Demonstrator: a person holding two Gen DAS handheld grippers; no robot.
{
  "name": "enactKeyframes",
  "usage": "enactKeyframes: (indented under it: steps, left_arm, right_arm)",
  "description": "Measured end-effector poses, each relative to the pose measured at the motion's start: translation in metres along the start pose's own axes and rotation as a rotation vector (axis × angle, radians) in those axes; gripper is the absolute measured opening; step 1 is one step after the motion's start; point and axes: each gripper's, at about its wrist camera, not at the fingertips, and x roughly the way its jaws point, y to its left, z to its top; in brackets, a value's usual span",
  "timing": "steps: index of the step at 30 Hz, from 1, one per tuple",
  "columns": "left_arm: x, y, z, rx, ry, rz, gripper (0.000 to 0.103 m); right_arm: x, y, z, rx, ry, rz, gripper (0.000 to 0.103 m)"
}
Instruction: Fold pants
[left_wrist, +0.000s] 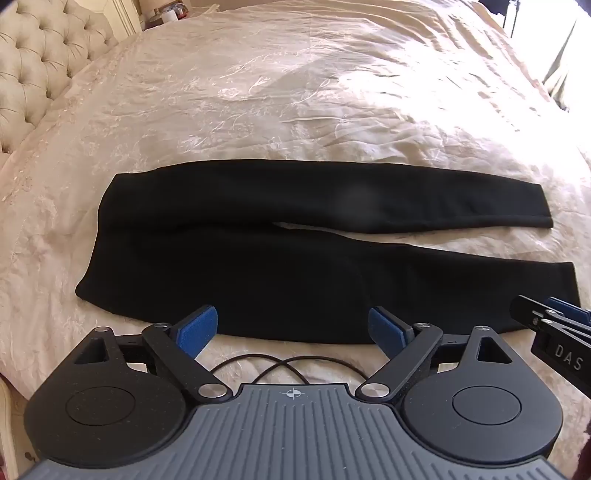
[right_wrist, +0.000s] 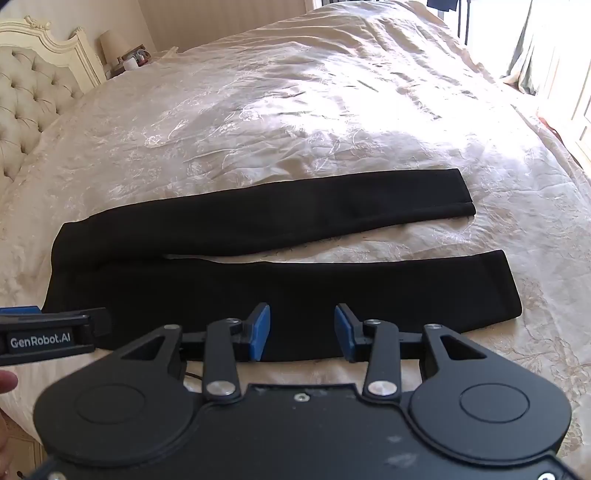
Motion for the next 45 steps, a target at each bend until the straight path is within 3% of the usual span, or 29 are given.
enactKeyframes:
  steps: [12, 45]
  left_arm:
    - [0.002, -0.003, -0.009, 0.000, 0.021, 0.015, 0.089]
    - [0.003, -0.002, -0.017, -0.007, 0.042, 0.013, 0.089]
  right_arm:
    - [-0.004, 0.004, -0.013, -0.018, -0.001, -0.009, 0.041]
    - [0.004, 0.006, -0.001, -0.039, 0.037, 0.002, 0.041]
